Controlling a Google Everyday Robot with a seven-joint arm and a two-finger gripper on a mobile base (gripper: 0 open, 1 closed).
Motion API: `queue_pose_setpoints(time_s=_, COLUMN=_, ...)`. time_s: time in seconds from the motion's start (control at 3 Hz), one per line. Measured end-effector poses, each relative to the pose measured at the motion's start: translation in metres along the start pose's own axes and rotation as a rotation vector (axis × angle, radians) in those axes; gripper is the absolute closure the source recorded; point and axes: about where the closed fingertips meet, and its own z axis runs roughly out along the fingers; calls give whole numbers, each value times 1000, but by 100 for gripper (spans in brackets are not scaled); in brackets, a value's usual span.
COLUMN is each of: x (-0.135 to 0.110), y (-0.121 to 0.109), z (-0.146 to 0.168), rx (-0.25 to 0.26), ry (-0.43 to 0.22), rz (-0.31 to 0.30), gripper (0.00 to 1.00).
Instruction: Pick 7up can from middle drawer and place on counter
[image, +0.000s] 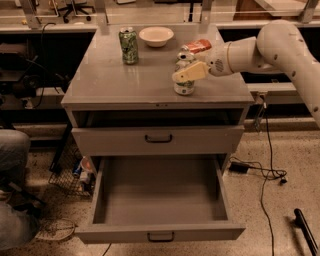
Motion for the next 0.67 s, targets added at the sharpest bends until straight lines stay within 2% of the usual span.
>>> queue_pose_setpoints(time_s=0.33, x=-4, y=-7, z=-31, rx=73, ry=-56, rz=15, gripper=0)
queue_pose_setpoints(time_s=0.67, x=8, y=-18, z=-76, rx=179, ry=-81, rz=43, gripper=0)
